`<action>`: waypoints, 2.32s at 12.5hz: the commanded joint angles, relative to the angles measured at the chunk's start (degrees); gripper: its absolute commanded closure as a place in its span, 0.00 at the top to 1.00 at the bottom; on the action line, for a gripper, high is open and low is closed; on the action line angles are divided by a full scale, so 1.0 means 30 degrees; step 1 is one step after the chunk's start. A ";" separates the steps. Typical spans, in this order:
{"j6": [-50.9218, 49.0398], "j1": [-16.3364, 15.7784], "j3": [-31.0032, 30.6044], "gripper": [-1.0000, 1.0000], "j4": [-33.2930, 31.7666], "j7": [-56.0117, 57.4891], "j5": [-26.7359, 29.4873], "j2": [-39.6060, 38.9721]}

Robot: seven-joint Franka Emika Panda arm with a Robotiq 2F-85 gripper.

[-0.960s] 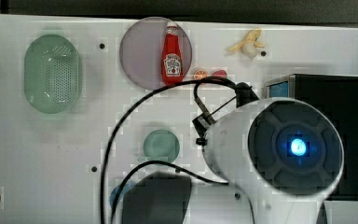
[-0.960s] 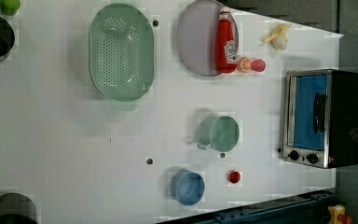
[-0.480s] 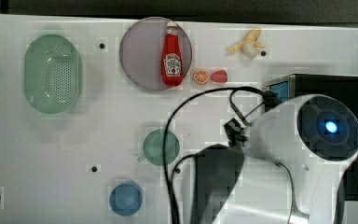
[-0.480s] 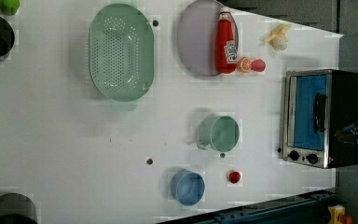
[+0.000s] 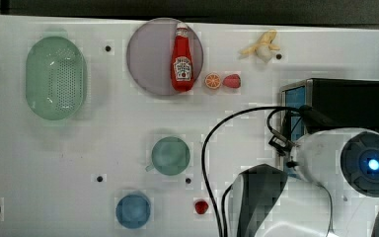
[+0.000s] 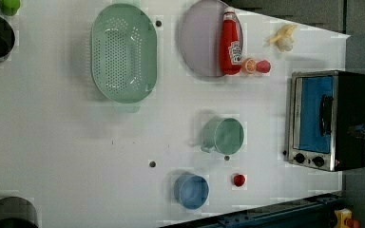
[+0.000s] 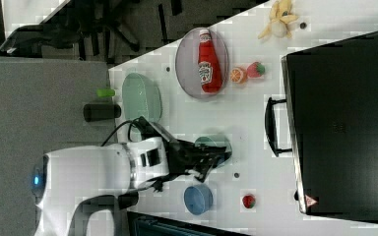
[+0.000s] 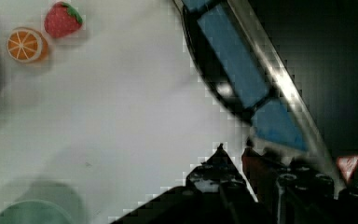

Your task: Flap open oven.

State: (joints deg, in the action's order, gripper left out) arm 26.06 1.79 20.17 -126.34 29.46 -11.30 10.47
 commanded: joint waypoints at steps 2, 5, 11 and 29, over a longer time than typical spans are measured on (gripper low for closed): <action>0.2010 -0.0059 0.1108 0.17 -0.0871 0.7868 -0.0168 -0.1194; 0.4736 -0.0054 0.1654 0.17 -0.0870 1.0101 -0.0166 -0.2518; 0.7433 -0.0037 0.2011 0.17 -0.0888 1.0091 -0.0142 -0.4998; 0.7926 -0.2451 -0.1573 0.17 -0.1755 -0.1683 -0.7457 -0.8767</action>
State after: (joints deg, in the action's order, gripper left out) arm 49.29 -2.94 17.01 -130.48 32.34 -33.38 -12.45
